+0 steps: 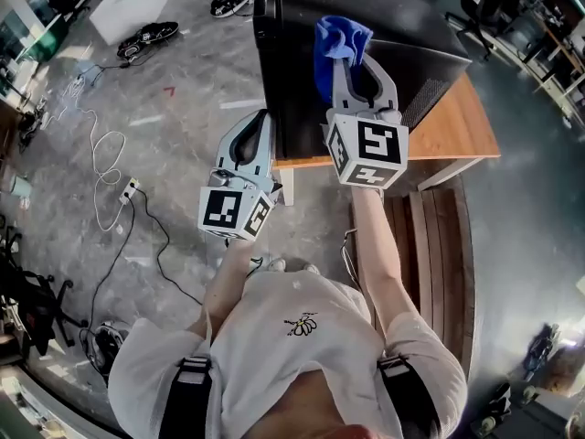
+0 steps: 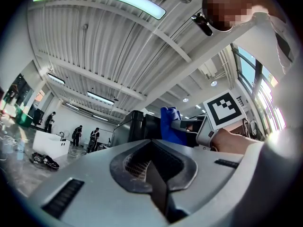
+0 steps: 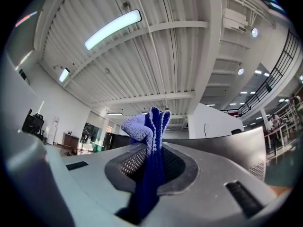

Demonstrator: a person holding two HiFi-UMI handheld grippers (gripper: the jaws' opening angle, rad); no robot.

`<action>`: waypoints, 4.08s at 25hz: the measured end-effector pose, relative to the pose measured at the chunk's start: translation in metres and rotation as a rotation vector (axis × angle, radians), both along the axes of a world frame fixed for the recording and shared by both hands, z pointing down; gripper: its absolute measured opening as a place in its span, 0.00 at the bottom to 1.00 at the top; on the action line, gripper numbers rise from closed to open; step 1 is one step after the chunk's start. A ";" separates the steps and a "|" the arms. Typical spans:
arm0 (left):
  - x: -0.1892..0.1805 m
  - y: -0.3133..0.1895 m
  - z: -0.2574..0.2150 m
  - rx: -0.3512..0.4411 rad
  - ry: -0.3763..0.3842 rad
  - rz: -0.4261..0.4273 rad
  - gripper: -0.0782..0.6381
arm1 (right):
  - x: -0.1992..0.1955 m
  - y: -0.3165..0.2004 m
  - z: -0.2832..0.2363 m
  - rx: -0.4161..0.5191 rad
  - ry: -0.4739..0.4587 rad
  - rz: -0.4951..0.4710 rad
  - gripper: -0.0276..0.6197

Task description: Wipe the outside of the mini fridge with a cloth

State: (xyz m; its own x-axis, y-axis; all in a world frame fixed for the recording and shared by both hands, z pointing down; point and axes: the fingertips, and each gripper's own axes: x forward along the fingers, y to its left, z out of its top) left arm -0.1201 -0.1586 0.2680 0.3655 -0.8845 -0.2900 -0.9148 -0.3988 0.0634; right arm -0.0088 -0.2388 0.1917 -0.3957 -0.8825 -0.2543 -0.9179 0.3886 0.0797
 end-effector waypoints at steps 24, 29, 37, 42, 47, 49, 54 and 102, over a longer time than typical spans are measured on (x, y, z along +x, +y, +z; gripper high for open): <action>0.085 -0.025 0.001 -0.003 -0.027 0.085 0.12 | 0.232 -0.039 0.003 -0.004 0.036 0.448 0.14; 0.078 -0.024 0.002 -0.008 -0.031 0.071 0.12 | 0.253 -0.043 0.004 -0.011 0.025 0.499 0.14; 0.064 -0.019 -0.001 -0.009 -0.030 0.056 0.12 | 0.274 -0.045 0.002 -0.023 0.003 0.572 0.14; 0.054 -0.018 0.003 -0.015 -0.030 0.048 0.12 | 0.260 -0.021 -0.002 0.008 -0.051 0.564 0.14; 0.039 -0.018 0.001 -0.010 -0.024 0.034 0.12 | 0.191 0.010 -0.016 0.035 -0.113 0.363 0.14; 0.031 -0.017 0.000 -0.009 -0.022 0.023 0.12 | 0.156 0.020 -0.018 0.048 -0.112 0.284 0.14; 0.013 -0.011 0.002 -0.012 -0.017 -0.013 0.12 | 0.062 0.036 -0.008 0.033 -0.124 0.039 0.14; 0.013 -0.002 0.011 -0.031 0.007 0.029 0.12 | 0.035 -0.004 0.046 -0.050 0.025 0.124 0.14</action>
State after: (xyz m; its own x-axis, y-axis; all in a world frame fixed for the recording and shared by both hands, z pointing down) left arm -0.1072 -0.1610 0.2795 0.3889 -0.8823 -0.2651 -0.9026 -0.4226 0.0824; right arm 0.0260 -0.2428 0.2377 -0.2883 -0.9363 -0.2004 -0.9572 0.2762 0.0866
